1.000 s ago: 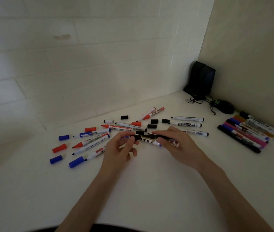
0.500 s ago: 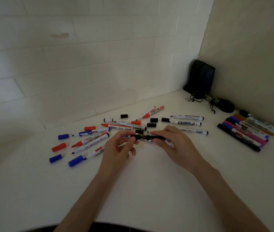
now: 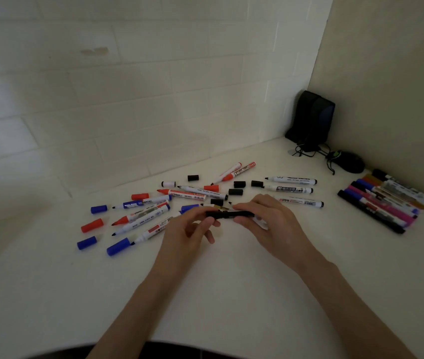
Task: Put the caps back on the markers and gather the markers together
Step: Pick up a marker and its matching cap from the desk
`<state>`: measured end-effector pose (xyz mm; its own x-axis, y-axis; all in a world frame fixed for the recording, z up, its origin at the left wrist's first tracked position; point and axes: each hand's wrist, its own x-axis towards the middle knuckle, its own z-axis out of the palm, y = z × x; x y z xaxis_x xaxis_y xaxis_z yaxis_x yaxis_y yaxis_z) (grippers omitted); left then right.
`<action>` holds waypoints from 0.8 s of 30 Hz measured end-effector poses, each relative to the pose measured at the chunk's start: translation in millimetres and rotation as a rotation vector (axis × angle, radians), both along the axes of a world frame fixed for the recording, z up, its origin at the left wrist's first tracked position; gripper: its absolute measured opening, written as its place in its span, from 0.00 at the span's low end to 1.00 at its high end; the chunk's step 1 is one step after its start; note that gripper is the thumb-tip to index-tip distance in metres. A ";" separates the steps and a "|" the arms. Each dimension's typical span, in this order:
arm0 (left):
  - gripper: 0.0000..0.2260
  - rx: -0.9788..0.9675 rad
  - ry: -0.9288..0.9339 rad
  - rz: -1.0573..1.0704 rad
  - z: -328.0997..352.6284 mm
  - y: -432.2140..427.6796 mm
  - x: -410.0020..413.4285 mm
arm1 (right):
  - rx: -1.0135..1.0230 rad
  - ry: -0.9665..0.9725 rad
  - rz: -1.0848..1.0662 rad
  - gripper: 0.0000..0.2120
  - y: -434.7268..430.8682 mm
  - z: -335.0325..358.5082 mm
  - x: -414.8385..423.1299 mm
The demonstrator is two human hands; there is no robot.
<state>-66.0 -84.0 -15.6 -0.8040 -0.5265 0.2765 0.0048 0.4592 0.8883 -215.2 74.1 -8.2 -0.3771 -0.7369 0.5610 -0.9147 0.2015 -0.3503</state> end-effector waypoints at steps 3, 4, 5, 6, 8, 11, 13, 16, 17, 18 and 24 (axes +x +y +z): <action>0.10 -0.207 -0.061 0.027 -1.4 -1.6 0.5 | -0.006 0.048 -0.009 0.12 -0.6 -3.0 0.2; 0.10 -0.237 -0.061 0.033 -1.3 -2.1 0.8 | -0.017 0.061 -0.004 0.12 -1.0 -4.6 0.1; 0.10 -0.257 -0.052 0.035 -1.1 -2.6 1.3 | -0.029 0.075 0.004 0.12 -1.6 -6.5 0.3; 0.09 -0.275 -0.036 0.038 -1.0 -3.1 2.0 | -0.041 0.083 0.011 0.12 -2.4 -8.1 0.5; 0.09 -0.305 0.003 0.046 -0.5 -2.8 3.3 | -0.061 0.088 0.017 0.13 -4.4 -10.9 1.1; 0.09 -0.297 0.017 0.054 -0.9 -1.1 3.5 | -0.087 0.094 -0.001 0.13 -6.3 -14.4 3.6; 0.10 -0.262 0.019 0.061 -1.3 -0.5 3.8 | -0.095 0.088 -0.017 0.12 -7.1 -15.6 7.2; 0.10 -0.233 0.021 0.057 -2.4 -2.2 3.3 | -0.095 0.083 -0.039 0.11 -7.9 -15.8 11.9; 0.10 -0.228 0.011 0.055 -2.9 -2.6 2.7 | -0.092 0.088 -0.045 0.12 -8.4 -15.9 12.9; 0.10 -0.222 -0.003 0.054 -3.4 -3.0 1.9 | -0.090 0.091 -0.051 0.12 -8.7 -16.2 13.6; 0.10 -0.222 -0.009 0.047 -3.7 -1.5 1.7 | -0.066 0.084 -0.049 0.13 -7.4 -16.2 10.9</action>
